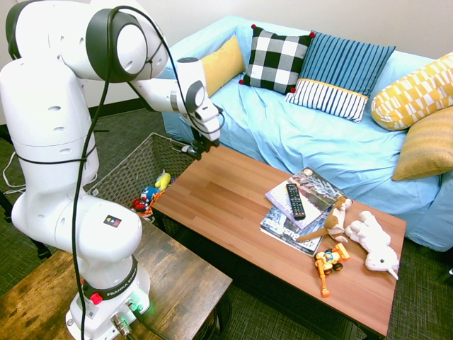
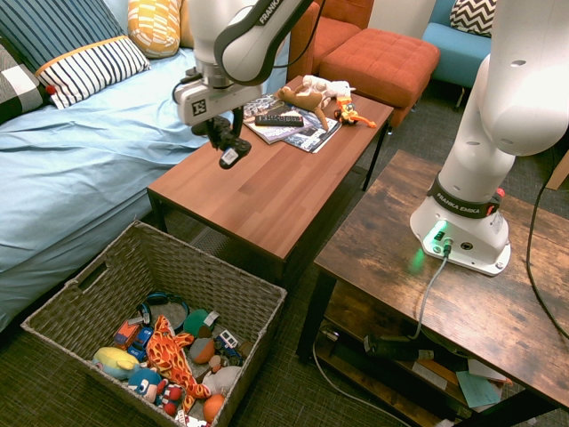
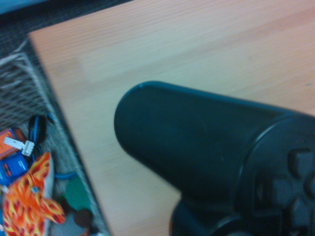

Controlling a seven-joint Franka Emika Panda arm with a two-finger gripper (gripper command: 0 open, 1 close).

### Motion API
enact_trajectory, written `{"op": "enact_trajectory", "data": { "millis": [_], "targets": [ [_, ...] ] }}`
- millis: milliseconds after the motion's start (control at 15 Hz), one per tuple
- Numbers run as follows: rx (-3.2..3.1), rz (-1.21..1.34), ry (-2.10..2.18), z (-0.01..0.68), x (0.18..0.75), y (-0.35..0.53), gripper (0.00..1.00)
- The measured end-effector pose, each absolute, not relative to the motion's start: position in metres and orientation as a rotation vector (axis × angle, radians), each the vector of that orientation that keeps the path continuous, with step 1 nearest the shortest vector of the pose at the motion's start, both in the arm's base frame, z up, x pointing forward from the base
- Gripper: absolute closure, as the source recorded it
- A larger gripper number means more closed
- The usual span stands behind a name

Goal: Put the gamepad in the basket

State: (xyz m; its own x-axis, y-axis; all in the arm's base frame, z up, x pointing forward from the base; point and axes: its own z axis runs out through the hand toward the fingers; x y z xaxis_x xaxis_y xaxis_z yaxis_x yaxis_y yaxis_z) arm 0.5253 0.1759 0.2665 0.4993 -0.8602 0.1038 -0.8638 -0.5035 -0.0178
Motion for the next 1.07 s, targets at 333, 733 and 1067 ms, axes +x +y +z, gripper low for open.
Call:
{"op": "enact_trajectory", "data": {
  "millis": [333,733,1067],
  "targets": [
    [2.781,0.168,-1.320,0.259,0.516,0.349,1.00],
    [2.833,0.110,-1.097,0.165,0.480,0.482,1.00],
    [2.754,0.058,-1.107,0.080,0.486,0.485,0.00]
  ]
}}
